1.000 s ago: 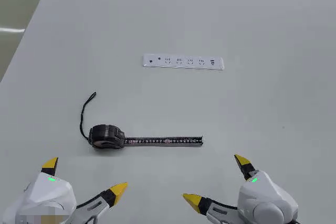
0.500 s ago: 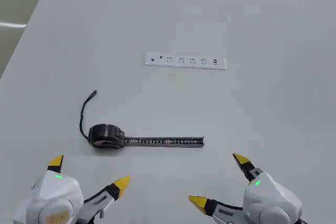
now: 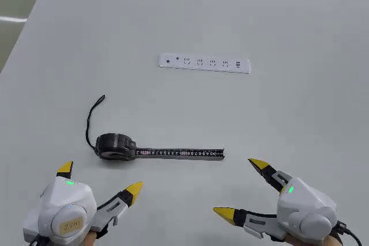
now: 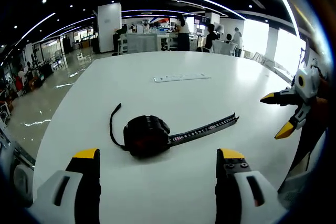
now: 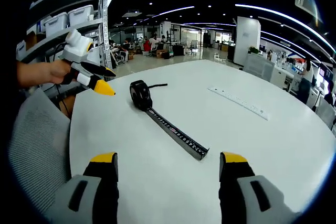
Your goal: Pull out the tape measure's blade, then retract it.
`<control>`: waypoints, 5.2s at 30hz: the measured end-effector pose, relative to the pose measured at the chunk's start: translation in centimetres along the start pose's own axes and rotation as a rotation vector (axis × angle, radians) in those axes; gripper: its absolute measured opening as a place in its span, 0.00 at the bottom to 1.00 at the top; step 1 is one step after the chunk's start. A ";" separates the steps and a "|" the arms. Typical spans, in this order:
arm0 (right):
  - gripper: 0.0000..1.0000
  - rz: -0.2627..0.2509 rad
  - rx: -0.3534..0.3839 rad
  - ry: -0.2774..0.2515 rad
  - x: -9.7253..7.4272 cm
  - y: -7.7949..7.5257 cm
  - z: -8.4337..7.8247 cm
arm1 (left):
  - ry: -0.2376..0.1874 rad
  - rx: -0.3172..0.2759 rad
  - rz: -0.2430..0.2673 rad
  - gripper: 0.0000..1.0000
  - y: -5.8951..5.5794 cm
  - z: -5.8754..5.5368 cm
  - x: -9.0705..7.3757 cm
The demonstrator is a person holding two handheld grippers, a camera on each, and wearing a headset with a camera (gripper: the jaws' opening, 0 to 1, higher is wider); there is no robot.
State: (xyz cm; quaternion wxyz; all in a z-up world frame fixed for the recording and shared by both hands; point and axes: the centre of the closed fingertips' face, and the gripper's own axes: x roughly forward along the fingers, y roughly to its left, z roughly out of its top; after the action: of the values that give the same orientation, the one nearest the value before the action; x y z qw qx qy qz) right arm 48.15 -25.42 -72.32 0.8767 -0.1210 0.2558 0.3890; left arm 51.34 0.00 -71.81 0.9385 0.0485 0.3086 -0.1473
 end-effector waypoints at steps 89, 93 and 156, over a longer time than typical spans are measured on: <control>0.15 0.437 -0.284 0.157 9.2 -6.0 -4.7 | 0.031 -0.151 0.074 0.73 1.5 -1.0 8.2; 0.15 0.437 -0.293 0.154 9.2 -6.0 -4.7 | 0.016 -0.172 0.084 0.73 1.5 -0.7 8.5; 0.14 0.417 -0.298 0.151 9.0 -5.8 -4.6 | 0.113 -0.198 0.183 0.66 2.8 -1.3 10.9</control>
State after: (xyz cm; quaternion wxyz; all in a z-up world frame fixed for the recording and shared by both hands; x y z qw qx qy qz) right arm 55.92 -25.57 -81.00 0.7285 -0.2220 0.2800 0.5844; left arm 59.84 0.19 -79.36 0.9293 -0.0080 0.3683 -0.0269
